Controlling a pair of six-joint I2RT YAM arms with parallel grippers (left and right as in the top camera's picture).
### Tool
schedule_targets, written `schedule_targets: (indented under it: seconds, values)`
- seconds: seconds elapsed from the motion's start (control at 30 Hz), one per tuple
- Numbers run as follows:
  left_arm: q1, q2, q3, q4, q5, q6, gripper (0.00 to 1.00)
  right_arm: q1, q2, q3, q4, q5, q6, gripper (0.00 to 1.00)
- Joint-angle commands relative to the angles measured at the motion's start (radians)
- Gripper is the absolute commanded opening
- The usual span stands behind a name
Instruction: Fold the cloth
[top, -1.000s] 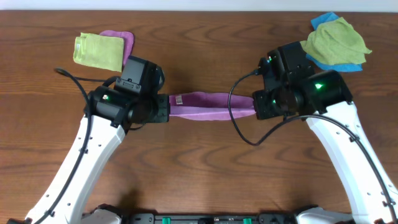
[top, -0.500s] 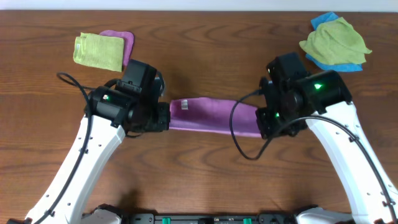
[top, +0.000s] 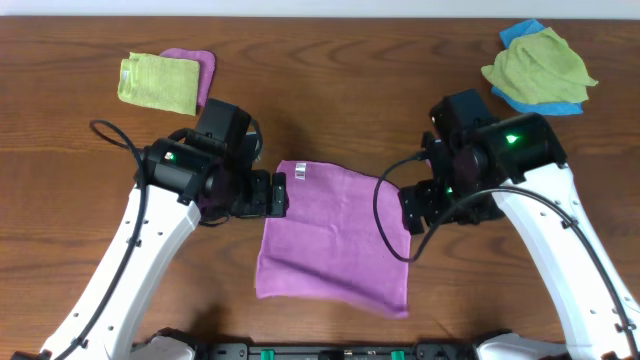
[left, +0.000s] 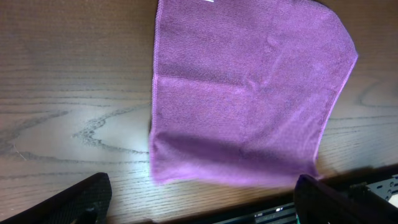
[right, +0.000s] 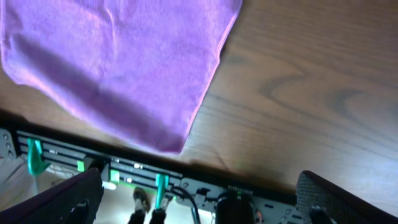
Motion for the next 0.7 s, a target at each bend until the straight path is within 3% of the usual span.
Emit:
schedule_targets:
  seconds: [0.0, 0.03, 0.1, 0.17, 0.2, 0.23, 0.27, 0.3, 0.4, 0.67]
  values:
    - [0.006, -0.013, 0.021, 0.006, -0.006, 0.005, 0.95, 0.001, -0.013, -0.004, 0.021, 0.015, -0.008, 0.99]
    - [0.006, -0.013, 0.021, 0.016, -0.006, 0.005, 0.95, 0.001, -0.013, -0.004, 0.034, 0.015, -0.008, 0.99]
    - [0.006, -0.011, 0.021, 0.053, -0.006, 0.033, 0.95, 0.001, -0.013, -0.004, 0.070, 0.014, -0.018, 0.86]
    - [0.006, -0.005, 0.021, 0.102, -0.007, 0.051, 0.95, 0.001, -0.009, -0.004, 0.127, 0.014, -0.026, 0.40]
    - [0.006, 0.000, 0.020, 0.115, -0.006, 0.052, 0.98, 0.001, -0.005, -0.004, 0.144, 0.014, -0.026, 0.22]
    - [0.006, 0.007, 0.020, 0.121, -0.006, 0.052, 0.93, 0.001, -0.001, -0.005, 0.162, 0.014, -0.026, 0.12]
    - [0.006, 0.022, 0.018, 0.117, -0.016, 0.053, 0.77, 0.001, 0.007, -0.005, 0.171, 0.014, -0.026, 0.02]
    - [0.006, 0.043, 0.009, 0.111, -0.026, 0.053, 0.53, 0.001, 0.022, -0.006, 0.171, 0.014, -0.026, 0.01]
    - [0.006, 0.091, -0.011, 0.110, -0.029, 0.053, 0.06, 0.002, 0.060, -0.022, 0.180, 0.014, -0.026, 0.02]
    - [0.006, 0.267, -0.021, 0.209, -0.051, 0.053, 0.06, -0.001, 0.116, -0.259, 0.430, -0.012, -0.005, 0.01]
